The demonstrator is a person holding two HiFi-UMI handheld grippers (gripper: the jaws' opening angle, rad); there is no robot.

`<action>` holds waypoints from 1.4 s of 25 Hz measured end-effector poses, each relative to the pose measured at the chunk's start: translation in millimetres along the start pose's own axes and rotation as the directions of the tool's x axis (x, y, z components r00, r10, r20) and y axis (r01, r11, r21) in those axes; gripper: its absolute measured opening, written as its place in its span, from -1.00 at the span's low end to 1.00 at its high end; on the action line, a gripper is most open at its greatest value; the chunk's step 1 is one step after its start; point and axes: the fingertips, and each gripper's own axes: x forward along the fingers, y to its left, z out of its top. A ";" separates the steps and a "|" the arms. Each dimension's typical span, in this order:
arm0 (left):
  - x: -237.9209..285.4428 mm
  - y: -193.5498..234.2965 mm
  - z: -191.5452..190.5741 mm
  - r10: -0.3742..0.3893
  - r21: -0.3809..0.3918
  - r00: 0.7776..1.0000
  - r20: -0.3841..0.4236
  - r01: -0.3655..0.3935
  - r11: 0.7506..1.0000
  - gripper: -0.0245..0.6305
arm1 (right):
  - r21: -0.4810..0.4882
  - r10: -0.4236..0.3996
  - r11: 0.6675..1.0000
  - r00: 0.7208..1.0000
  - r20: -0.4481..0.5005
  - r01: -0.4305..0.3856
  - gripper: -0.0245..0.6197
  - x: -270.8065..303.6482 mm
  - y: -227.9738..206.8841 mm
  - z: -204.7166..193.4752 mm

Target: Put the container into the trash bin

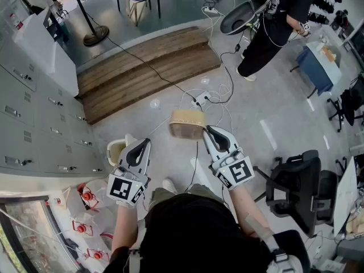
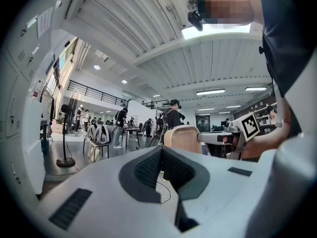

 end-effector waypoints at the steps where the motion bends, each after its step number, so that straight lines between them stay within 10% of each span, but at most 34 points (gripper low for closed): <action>1: -1.9 4.2 -0.2 0.000 0.009 1.000 -0.006 0.000 1.000 -0.90 | 0.000 0.002 1.000 1.000 0.000 -0.002 -0.78 3.7 4.7 0.3; 23: -40.2 90.9 -28.2 0.014 0.041 0.997 -0.072 -0.011 0.999 -0.90 | 0.014 0.006 1.000 0.999 -0.035 -0.006 -0.78 75.5 65.4 -13.4; 35: 12.8 149.5 -42.8 0.052 0.044 0.994 -0.099 -0.047 0.998 -0.90 | 0.042 0.040 0.998 0.998 -0.043 -0.038 -0.78 155.6 18.2 -30.9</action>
